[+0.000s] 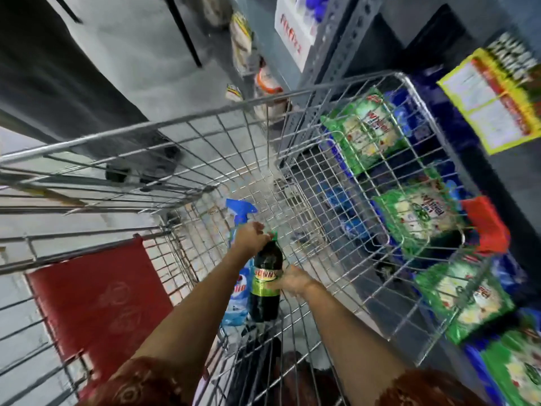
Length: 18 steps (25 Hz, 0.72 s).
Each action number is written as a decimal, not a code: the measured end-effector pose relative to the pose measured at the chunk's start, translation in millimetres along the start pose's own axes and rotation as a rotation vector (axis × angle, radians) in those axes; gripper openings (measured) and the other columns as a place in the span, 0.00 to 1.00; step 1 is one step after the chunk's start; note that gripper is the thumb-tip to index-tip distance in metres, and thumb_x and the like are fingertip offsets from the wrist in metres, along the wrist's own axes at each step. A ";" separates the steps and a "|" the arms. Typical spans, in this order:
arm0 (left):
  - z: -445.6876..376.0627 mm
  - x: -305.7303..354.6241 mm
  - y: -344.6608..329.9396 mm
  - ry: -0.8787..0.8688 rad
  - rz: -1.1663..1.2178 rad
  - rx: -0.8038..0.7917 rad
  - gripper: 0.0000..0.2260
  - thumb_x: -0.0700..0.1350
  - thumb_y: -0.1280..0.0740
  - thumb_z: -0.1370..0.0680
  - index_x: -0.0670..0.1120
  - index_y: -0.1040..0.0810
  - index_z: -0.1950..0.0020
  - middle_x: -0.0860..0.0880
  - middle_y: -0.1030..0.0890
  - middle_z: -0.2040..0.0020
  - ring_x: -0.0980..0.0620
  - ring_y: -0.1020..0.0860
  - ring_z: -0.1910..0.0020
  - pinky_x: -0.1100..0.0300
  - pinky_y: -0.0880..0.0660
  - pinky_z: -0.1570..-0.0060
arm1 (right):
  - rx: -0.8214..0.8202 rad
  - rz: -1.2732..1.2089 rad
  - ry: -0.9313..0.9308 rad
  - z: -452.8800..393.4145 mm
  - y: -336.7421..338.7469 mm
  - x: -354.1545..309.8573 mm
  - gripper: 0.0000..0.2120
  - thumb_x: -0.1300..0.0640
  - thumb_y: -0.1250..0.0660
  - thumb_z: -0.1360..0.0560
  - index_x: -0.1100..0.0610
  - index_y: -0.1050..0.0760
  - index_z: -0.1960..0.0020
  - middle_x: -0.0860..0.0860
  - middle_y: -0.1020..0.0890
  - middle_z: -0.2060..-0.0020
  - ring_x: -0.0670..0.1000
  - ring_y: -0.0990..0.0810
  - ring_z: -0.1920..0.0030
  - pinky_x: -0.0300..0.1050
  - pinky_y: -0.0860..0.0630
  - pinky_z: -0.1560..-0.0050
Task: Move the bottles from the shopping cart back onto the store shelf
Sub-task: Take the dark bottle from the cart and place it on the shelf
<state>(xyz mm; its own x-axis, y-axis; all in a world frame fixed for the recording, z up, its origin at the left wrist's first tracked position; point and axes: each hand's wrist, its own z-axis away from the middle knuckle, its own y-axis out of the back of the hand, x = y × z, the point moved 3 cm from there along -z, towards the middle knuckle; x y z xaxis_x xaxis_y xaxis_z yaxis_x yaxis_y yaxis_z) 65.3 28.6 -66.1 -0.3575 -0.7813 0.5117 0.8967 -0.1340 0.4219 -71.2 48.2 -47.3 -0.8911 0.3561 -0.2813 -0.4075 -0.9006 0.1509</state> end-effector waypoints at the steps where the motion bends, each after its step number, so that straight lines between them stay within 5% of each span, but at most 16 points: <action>1: -3.1 1.7 -4.4 -0.006 -0.011 -0.027 0.12 0.45 0.34 0.25 0.39 0.23 0.45 0.38 0.21 0.47 0.46 0.23 0.45 0.59 0.31 0.51 | -0.004 -0.061 -0.020 -7.1 -3.6 1.4 0.09 0.59 0.28 0.30 0.54 0.24 0.51 0.49 0.23 0.65 0.44 0.28 0.67 0.25 0.32 0.75; 2: -6.0 1.2 -8.3 0.005 -0.006 -0.053 0.13 0.44 0.34 0.25 0.38 0.24 0.44 0.37 0.21 0.46 0.44 0.23 0.45 0.58 0.29 0.49 | -0.011 -0.118 -0.036 -12.9 -7.9 2.3 0.14 0.60 0.27 0.32 0.55 0.24 0.47 0.50 0.21 0.63 0.45 0.25 0.64 0.24 0.29 0.68; 4: -9.2 -1.9 -12.3 0.043 -0.015 -0.074 0.18 0.45 0.34 0.25 0.36 0.26 0.40 0.36 0.22 0.42 0.41 0.24 0.42 0.55 0.27 0.46 | -0.010 -0.176 -0.106 -21.7 -15.0 4.4 0.22 0.59 0.25 0.35 0.58 0.24 0.43 0.54 0.18 0.49 0.52 0.21 0.48 0.39 0.26 0.45; 5: -9.0 -3.4 -13.7 0.053 -0.015 -0.070 0.19 0.45 0.33 0.25 0.36 0.27 0.39 0.36 0.23 0.41 0.41 0.24 0.41 0.54 0.27 0.46 | -0.019 -0.197 -0.138 -23.6 -17.4 4.7 0.24 0.59 0.25 0.36 0.59 0.25 0.41 0.55 0.19 0.44 0.55 0.22 0.42 0.45 0.27 0.41; 9: -3.1 -4.3 -10.5 0.056 0.030 -0.022 0.19 0.45 0.33 0.26 0.36 0.28 0.40 0.38 0.23 0.43 0.42 0.24 0.44 0.58 0.28 0.50 | -0.039 -0.246 -0.200 -19.9 -17.8 4.2 0.28 0.60 0.25 0.35 0.58 0.30 0.38 0.56 0.23 0.38 0.59 0.27 0.36 0.54 0.27 0.39; 15: 15.9 21.6 24.3 -0.030 0.146 0.120 0.18 0.46 0.30 0.29 0.35 0.25 0.45 0.42 0.24 0.54 0.43 0.24 0.50 0.53 0.26 0.49 | 0.097 -0.346 0.003 2.0 7.9 -13.8 0.34 0.65 0.21 0.44 0.61 0.28 0.41 0.56 0.20 0.43 0.57 0.23 0.41 0.53 0.32 0.33; 18: 39.5 55.1 45.1 -0.006 0.403 0.130 0.15 0.43 0.28 0.30 0.40 0.26 0.47 0.43 0.24 0.52 0.47 0.25 0.52 0.56 0.26 0.51 | 0.123 -0.266 0.091 36.9 33.5 -26.1 0.36 0.64 0.22 0.41 0.60 0.34 0.36 0.55 0.23 0.40 0.55 0.27 0.38 0.48 0.33 0.34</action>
<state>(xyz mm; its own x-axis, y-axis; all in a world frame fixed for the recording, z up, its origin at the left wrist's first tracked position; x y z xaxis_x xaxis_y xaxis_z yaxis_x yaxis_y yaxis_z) 75.7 3.6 10.7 0.0131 -0.7520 0.6590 0.9248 0.2597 0.2780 -69.0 17.9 0.1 -0.7307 0.5463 -0.4094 -0.6501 -0.7400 0.1729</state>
